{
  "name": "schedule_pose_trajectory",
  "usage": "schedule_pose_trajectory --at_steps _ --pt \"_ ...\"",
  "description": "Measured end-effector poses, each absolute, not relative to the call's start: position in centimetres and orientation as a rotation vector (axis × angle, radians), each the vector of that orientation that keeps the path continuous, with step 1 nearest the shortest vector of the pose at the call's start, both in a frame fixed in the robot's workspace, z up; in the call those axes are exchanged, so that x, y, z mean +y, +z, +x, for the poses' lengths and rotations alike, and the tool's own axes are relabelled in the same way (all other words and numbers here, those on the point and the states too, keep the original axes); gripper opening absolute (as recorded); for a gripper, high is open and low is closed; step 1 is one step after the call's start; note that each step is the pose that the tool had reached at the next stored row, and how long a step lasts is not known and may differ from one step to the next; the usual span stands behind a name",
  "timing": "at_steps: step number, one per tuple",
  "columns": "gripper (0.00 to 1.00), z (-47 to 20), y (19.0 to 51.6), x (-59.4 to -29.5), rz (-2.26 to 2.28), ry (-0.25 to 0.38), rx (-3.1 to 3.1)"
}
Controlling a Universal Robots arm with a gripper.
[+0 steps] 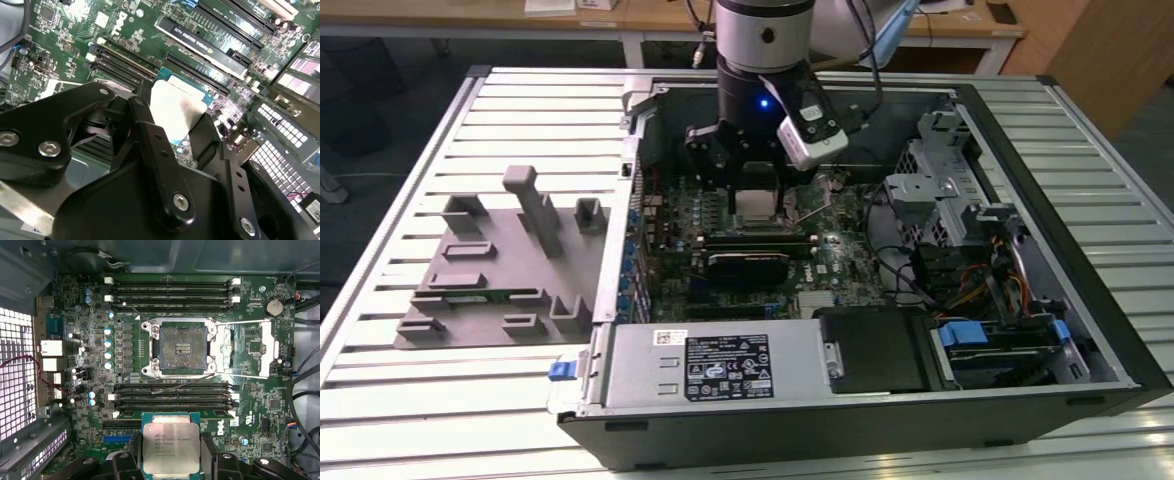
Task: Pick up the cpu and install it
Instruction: 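Pick up the cpu and move it towards the insertion slot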
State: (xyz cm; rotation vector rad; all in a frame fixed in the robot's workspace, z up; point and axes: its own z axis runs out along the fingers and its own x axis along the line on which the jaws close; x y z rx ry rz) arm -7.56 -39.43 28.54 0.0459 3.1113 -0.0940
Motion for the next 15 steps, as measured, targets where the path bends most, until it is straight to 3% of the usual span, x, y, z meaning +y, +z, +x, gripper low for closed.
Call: schedule_pose_trajectory --at_steps 15 --pt "0.55 -6.1 28.5 -39.1 0.046 -0.094 3.111"
